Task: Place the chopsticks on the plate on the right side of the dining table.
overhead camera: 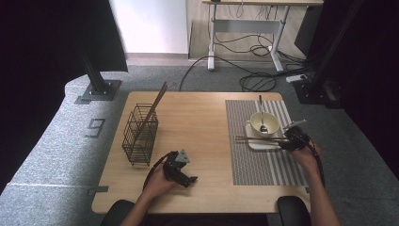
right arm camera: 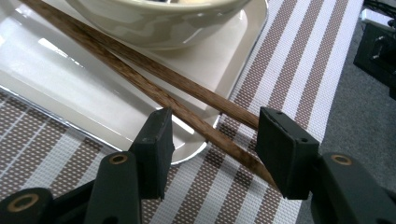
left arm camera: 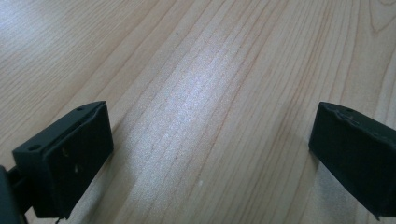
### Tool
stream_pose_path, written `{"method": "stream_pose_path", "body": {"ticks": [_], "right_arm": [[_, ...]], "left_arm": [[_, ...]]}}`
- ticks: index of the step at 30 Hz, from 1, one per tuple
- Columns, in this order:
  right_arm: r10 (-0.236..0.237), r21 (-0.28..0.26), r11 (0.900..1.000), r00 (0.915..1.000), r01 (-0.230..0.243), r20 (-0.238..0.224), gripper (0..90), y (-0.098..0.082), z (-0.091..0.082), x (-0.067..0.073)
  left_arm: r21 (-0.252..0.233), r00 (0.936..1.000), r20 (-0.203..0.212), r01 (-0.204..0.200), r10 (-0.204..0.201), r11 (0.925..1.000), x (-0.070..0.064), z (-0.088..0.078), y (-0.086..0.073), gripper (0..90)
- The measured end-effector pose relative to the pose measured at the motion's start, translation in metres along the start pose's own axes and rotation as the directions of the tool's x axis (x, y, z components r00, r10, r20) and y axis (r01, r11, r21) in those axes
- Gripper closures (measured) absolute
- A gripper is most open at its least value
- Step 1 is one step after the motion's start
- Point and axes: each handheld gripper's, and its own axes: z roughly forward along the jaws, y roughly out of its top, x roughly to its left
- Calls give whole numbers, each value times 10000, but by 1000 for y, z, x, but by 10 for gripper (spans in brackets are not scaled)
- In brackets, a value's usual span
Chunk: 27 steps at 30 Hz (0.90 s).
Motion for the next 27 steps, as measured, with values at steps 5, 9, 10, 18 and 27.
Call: {"method": "stream_pose_path", "body": {"ticks": [5, 9, 10, 18, 27], "right_arm": [[32, 3, 10000, 9999, -32, 139, 454, 0, 0, -2], [-1, -84, 10000, 10000, 2, 52, 440, 0, -2, -1], [-11, -99, 10000, 10000, 11, 4, 432, 0, -3, 0], [-77, -592, 9982, 9947, 16, -1024, 283, -2, -18, 13], [139, -1890, 9809, 9853, -464, -1700, 16, -11, -18, 54]], "left_arm": [[0, 10000, -4, 2, -2, 10000, 0, 0, 0, 0], [-1, 10000, -3, 10, -10, 10000, 0, 0, 0, 0], [22, 10000, -5, -14, 14, 10000, 0, 0, 0, 0], [17, 10000, -11, -9, 9, 10000, 0, 0, 0, 0], [-13, 10000, -40, 58, -58, 10000, -1, 0, 0, 0]]}}
